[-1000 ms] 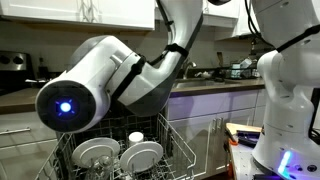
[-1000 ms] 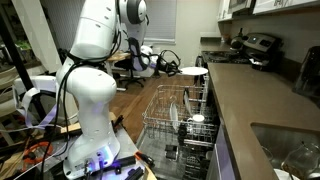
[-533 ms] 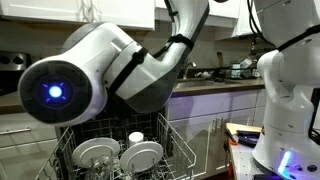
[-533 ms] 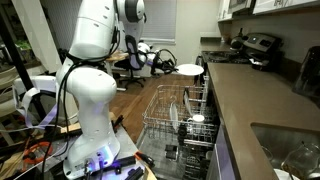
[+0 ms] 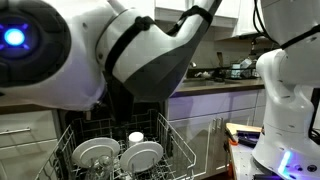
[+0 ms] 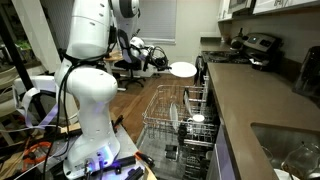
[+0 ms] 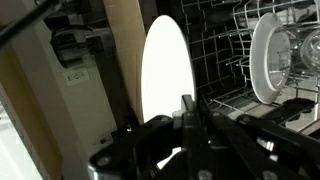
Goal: Place the white plate in the dishwasher
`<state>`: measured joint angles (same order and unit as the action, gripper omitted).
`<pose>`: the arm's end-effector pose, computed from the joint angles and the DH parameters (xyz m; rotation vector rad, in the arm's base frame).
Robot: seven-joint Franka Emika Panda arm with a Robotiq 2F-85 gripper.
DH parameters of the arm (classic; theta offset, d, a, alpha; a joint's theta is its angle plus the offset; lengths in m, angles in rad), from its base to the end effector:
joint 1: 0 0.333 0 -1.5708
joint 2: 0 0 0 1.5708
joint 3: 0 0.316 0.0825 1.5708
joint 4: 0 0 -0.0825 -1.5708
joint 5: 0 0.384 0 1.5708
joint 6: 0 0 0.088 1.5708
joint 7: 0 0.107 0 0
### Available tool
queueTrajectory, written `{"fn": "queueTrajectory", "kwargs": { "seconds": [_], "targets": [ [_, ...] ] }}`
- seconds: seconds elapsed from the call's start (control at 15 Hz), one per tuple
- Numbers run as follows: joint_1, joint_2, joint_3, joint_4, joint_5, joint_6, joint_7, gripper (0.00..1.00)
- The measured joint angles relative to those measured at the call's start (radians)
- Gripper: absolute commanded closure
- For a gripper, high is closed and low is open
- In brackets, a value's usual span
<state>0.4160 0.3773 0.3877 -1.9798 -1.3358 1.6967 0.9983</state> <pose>0.4743 0.3438 0.2981 1.9621 0.4718 0.6070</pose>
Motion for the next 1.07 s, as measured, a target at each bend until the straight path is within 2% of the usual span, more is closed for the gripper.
{"fn": "queueTrajectory", "kwargs": {
  "seconds": [0.2,0.53,1.07],
  "targets": [
    [0.007,-0.028,0.008,-0.004,0.037,0.029,0.029,0.96],
    [-0.002,-0.102,0.002,-0.055,0.059,0.194,0.064,0.94],
    [-0.007,-0.124,0.001,-0.078,0.066,0.209,0.07,0.94]
  ]
}}
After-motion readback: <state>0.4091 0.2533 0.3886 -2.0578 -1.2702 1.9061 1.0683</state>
